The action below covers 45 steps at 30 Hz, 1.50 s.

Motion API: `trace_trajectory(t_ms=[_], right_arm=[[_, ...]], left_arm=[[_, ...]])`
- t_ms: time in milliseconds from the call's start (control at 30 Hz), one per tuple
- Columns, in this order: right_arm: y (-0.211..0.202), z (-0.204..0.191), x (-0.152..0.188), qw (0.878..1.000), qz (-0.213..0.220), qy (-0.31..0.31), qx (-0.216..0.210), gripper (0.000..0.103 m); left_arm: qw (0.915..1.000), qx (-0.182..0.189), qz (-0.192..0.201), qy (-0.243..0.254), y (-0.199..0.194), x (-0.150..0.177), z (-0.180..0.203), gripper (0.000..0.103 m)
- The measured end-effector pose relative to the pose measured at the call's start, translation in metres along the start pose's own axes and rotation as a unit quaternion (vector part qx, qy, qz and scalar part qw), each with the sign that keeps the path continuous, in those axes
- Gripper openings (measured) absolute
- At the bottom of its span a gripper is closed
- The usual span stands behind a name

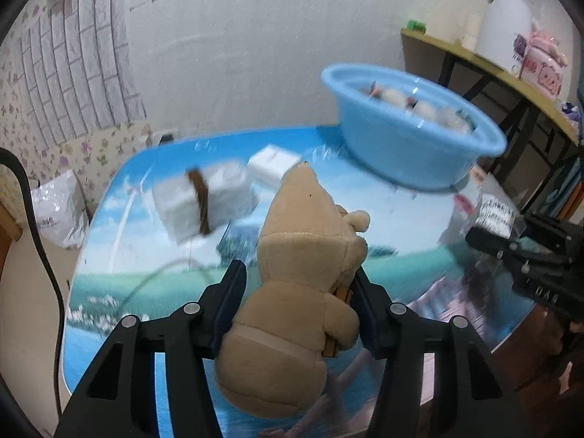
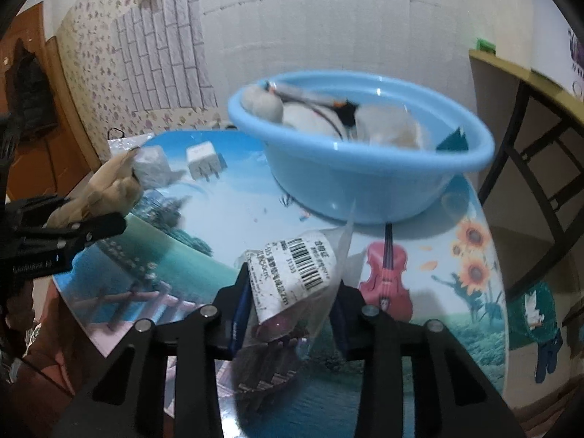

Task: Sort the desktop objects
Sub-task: 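Carry the plush toy and bead bag over the blue basin with both tools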

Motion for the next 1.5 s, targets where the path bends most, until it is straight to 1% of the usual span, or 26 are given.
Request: trace_trajectory(t_ms=[133,233,367,467,533,667,767,867,933,1033,1067,1133,1200,1267,1400,1500], right_arm=[[-0.018,-0.002,-0.012,1.0,0.018,-0.006,-0.017,0.036],[-0.036,0.001,-0.029,0.998,0.045,0.001,-0.033,0.036],[-0.056,0.008,-0.053,0.997,0.079,-0.008,-0.026,0.036],[-0.062,0.017,-0.064,0.996,0.091,-0.016,-0.013,0.036],[-0.059,0.027,-0.068,0.996,0.088,-0.01,-0.005,0.036],[-0.057,0.044,-0.071,0.996,0.085,0.002,0.009,0.036],[-0.047,0.055,-0.071,0.997,0.074,0.011,0.012,0.036],[-0.037,0.066,-0.066,0.998,0.056,0.018,0.023,0.036],[-0.033,0.071,-0.064,0.998,0.051,0.026,0.024,0.036],[-0.027,0.076,-0.063,0.998,0.044,0.03,0.031,0.036],[-0.025,0.078,-0.063,0.998,0.043,0.032,0.031,0.036],[-0.022,0.08,-0.065,0.998,0.041,0.033,0.031,0.036],[-0.019,0.081,-0.067,0.998,0.041,0.031,0.033,0.036],[-0.016,0.082,-0.07,0.998,0.041,0.031,0.033,0.036],[-0.007,0.087,-0.078,0.998,0.04,0.029,0.035,0.036],[-0.001,0.088,-0.087,0.998,0.043,0.041,0.022,0.039]], left_arm=[[0.9998,0.017,0.008,0.005,-0.009,-0.015,0.016,0.054],[0.9994,0.028,0.015,0.013,-0.015,-0.026,0.028,0.054],[0.9986,0.049,0.018,0.014,-0.02,-0.041,0.043,0.054],[0.9976,0.061,0.019,0.025,-0.02,-0.052,0.057,0.054],[0.997,0.064,0.026,0.037,-0.02,-0.061,0.068,0.054],[0.9944,0.082,0.036,0.055,-0.016,-0.083,0.092,0.054],[0.9934,0.087,0.038,0.064,-0.008,-0.097,0.105,0.054],[0.9916,0.103,0.039,0.068,0.0,-0.111,0.121,0.055],[0.9912,0.104,0.04,0.071,0.007,-0.118,0.128,0.057],[0.992,0.097,0.042,0.069,0.018,-0.129,0.135,0.058],[0.9919,0.098,0.041,0.069,0.021,-0.132,0.138,0.061],[0.9914,0.104,0.043,0.067,0.022,-0.135,0.139,0.067],[0.9909,0.108,0.051,0.062,0.02,-0.138,0.138,0.076],[0.9906,0.112,0.051,0.059,0.019,-0.139,0.135,0.079],[0.9915,0.108,0.049,0.052,0.017,-0.136,0.127,0.079],[0.9922,0.106,0.046,0.047,0.015,-0.128,0.117,0.079]])
Point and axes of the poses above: each gripper's, at about its wrist camera, not at the fingertips, and y roughly the way its jaws point, z to its right, x to its underside, the point moved 10 cm from there along y, roughly the way its jaws point, and after that the axes turned 13 degrees about -y, right-handed, at the moved point
